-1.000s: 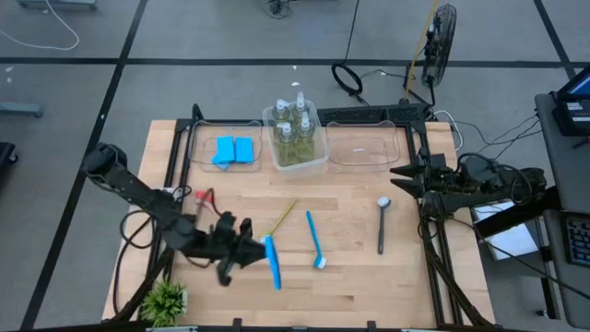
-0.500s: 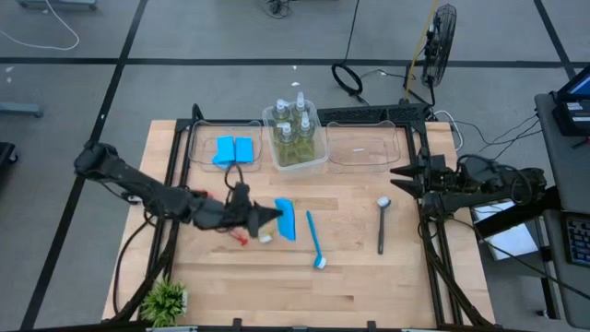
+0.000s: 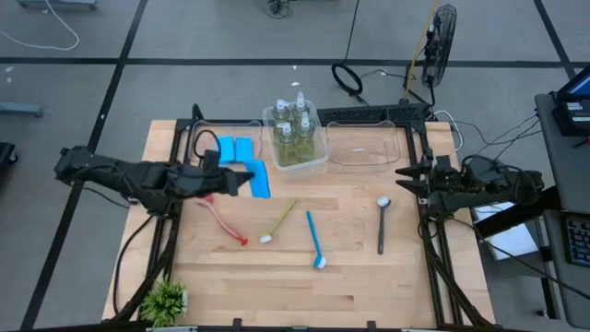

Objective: Pick & Place Kitchen Sink Supplies
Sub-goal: Put the blue sponge into the left transparent bin

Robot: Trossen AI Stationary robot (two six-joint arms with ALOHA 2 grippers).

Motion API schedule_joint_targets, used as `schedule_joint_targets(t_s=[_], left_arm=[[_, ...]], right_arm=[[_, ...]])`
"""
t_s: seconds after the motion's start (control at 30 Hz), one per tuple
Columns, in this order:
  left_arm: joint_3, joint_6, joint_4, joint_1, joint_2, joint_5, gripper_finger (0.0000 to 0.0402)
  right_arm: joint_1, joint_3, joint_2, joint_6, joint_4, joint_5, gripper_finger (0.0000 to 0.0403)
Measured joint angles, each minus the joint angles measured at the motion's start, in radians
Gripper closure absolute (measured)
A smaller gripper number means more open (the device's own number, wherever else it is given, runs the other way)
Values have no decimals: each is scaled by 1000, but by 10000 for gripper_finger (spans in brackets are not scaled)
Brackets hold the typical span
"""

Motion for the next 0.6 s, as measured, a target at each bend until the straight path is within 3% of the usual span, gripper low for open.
schedule_joint_targets(t_s=[0.33,0.6], left_arm=[[0,39,-178,316,-40,101,401],[-1,185,-302,693,-41,327,401]], right_arm=[[0,-260,-1,51,259,1,261],[0,-342,-2,70,344,0,261]])
